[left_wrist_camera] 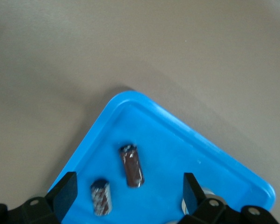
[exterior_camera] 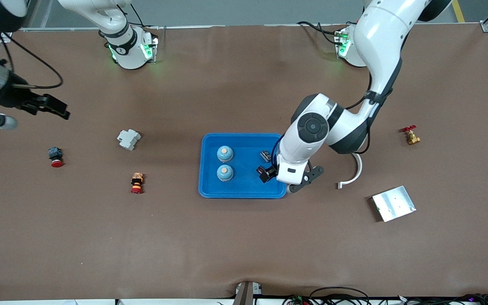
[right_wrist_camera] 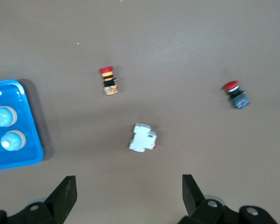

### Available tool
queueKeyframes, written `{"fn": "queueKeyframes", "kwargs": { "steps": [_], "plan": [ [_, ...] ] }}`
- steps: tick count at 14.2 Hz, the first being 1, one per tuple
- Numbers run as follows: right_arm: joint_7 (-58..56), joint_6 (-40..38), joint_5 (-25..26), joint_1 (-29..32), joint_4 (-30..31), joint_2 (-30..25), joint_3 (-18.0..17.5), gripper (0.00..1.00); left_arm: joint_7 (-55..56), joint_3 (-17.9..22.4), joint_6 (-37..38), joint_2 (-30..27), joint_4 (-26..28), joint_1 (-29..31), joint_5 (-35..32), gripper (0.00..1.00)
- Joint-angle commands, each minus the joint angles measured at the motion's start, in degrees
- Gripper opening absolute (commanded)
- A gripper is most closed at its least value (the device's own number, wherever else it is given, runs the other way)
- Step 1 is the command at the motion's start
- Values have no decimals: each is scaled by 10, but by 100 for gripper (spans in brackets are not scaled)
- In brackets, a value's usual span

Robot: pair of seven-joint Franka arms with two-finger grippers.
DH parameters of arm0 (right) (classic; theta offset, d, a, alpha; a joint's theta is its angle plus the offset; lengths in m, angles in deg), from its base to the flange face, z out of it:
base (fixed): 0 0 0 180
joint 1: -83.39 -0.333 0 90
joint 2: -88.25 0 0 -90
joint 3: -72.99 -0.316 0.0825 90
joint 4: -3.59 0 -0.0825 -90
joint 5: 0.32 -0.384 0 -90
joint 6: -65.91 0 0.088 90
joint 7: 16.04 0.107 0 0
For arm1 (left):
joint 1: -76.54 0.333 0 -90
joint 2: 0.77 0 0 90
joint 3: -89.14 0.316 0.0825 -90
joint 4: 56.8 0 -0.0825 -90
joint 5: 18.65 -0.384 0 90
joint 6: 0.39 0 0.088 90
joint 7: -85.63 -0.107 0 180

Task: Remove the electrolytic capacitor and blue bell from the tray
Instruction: 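Lower the left gripper to a capacitor while the right gripper reaches the bells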

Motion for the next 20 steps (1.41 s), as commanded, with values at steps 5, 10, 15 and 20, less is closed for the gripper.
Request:
{"fn": "queueKeyframes", "kwargs": {
  "steps": [5, 10, 15, 20],
  "plan": [
    [235, 150, -12, -133, 141, -27, 4, 100, 53, 18, -62, 60, -38, -23, -23, 100],
    [348, 245, -12, -215, 163, 36, 4, 100, 132, 50, -104, 82, -39, -63, -23, 100],
    [470, 378, -11, -289, 157, 144, 4, 100, 130, 50, -95, 91, -31, -72, -36, 100],
    [516, 403, -11, -321, 88, 263, 4, 100, 130, 50, -33, 90, -25, -73, -45, 100]
  ]
}}
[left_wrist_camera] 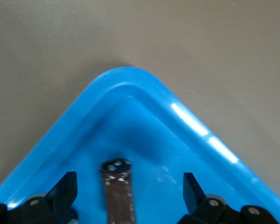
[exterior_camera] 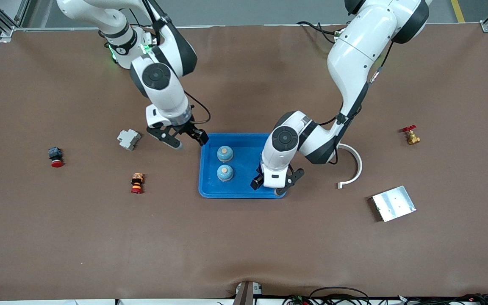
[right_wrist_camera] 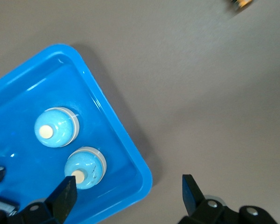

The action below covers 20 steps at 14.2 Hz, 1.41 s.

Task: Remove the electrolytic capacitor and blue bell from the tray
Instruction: 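Grasp the brown capacitor with the left gripper while the right gripper grasps a bell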

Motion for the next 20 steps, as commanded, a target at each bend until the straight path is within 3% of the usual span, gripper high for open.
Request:
{"fn": "queueKeyframes", "kwargs": {
  "steps": [1, 7, 20],
  "plan": [
    [34, -4, -8, -21, -66, 70, 7, 100, 13, 5, 18, -1, -2, -7, -16, 100],
    [72, -2, -9, -49, -144, 161, 7, 100, 16, 4, 17, 12, -5, -13, -7, 100],
    [108, 47, -3, -65, -171, 223, 7, 97, 17, 2, 16, 16, -6, -24, -5, 100]
  ]
}}
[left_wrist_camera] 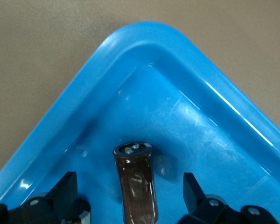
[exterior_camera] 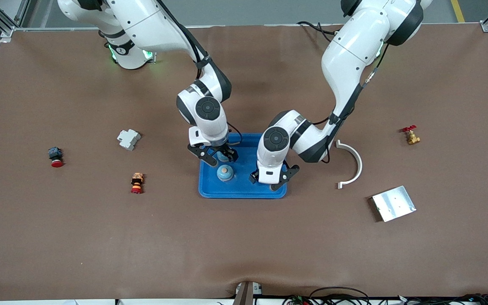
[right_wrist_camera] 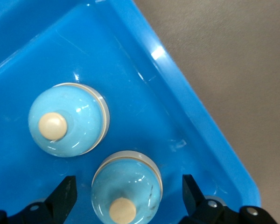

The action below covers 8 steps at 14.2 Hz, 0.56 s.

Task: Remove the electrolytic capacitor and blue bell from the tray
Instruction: 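Grasp the brown capacitor with the left gripper while the right gripper grasps a bell, then lift the capacitor with the left gripper while the right gripper carries the bell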

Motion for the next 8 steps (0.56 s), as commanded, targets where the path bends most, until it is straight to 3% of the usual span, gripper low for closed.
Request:
{"fn": "queueKeyframes", "kwargs": {
  "steps": [1, 2, 3, 4, 6, 8],
  "plan": [
    [-1, -2, -4, -9, -18, 16, 7, 66, 14, 3, 3, 1, -7, -7, -4, 83],
    [-1, -2, -9, -9, -19, 16, 7, 46, 14, 3, 3, 1, -7, -7, -5, 67],
    [-3, -3, -8, -11, -19, 16, 6, 11, 14, 3, 3, 2, -7, -7, -5, 49],
    [-3, -3, -9, -18, -20, 16, 6, 0, 14, 3, 3, 1, -7, -7, -4, 36],
    [-3, -3, -9, -19, -28, 16, 6, 0, 14, 3, 3, 1, -7, -7, -4, 13],
    [-4, -14, -10, -19, -35, 13, 6, 0, 13, 3, 3, -1, -8, -7, -3, 8]
  ]
}}
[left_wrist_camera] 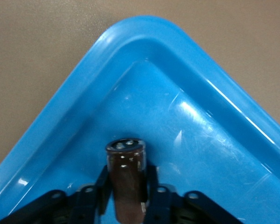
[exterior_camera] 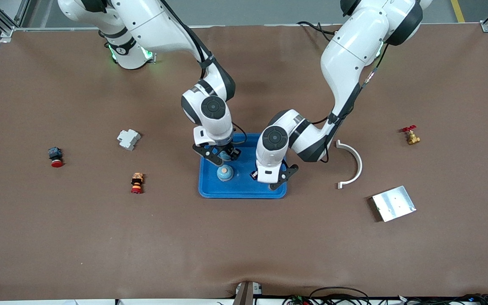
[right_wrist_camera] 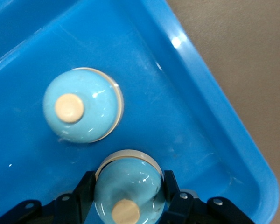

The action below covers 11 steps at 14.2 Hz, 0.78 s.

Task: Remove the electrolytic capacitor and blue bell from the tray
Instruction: 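Lift the capacitor with the left gripper while the right gripper carries the bell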

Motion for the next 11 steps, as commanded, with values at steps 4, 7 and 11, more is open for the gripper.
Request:
{"fn": "queueKeyframes", "kwargs": {
  "steps": [4, 7, 11],
  "plan": [
    [-64, -94, -10, 18, -46, -17, 4, 0, 13, 3, 6, -17, -9, -1, -3, 0],
    [-166, -168, -10, 54, -52, -59, 5, 0, 13, 4, 18, -50, -13, 0, -6, 0],
    [-313, -230, -10, 119, -2, -155, 8, 0, -8, 5, 78, -108, -13, 28, -14, 0]
  ]
}}
